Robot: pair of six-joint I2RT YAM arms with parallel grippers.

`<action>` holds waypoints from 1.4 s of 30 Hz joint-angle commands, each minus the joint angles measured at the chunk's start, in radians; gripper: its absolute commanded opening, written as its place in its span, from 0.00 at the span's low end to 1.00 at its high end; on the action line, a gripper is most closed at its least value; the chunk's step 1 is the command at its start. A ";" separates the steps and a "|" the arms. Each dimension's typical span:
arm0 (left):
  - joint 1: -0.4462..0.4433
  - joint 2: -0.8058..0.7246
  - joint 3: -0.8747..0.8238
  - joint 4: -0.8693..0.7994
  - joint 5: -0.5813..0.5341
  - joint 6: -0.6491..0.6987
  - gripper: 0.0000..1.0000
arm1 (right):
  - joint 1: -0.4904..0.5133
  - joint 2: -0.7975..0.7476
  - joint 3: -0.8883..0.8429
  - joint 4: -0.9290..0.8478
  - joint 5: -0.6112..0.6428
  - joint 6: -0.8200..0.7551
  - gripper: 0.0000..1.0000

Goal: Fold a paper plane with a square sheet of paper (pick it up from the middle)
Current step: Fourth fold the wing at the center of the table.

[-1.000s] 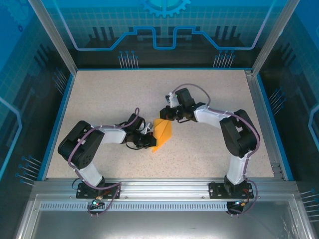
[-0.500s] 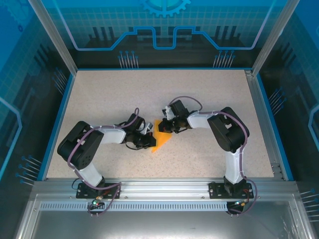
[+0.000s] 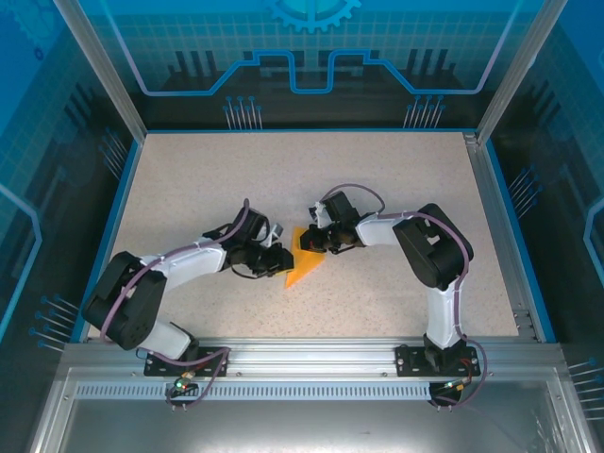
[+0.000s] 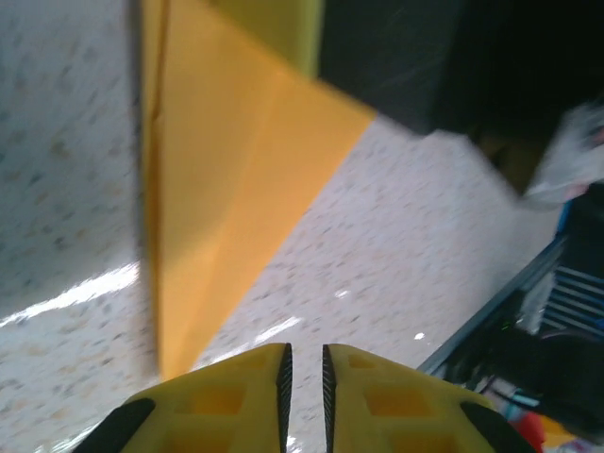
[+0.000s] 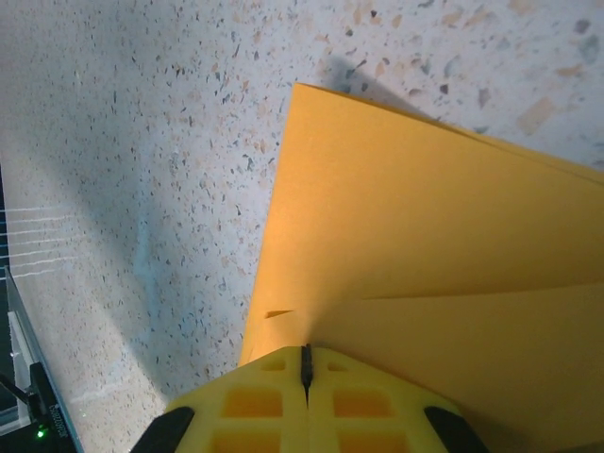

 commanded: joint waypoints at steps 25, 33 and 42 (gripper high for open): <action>-0.026 0.265 0.006 0.071 -0.021 -0.116 0.19 | 0.007 0.017 -0.009 -0.118 0.124 -0.024 0.01; -0.026 0.153 -0.147 0.032 0.030 -0.088 0.20 | 0.006 0.010 0.002 -0.163 0.150 -0.049 0.01; -0.026 0.110 -0.168 -0.083 0.062 -0.013 0.21 | 0.007 0.000 -0.004 -0.178 0.167 -0.056 0.02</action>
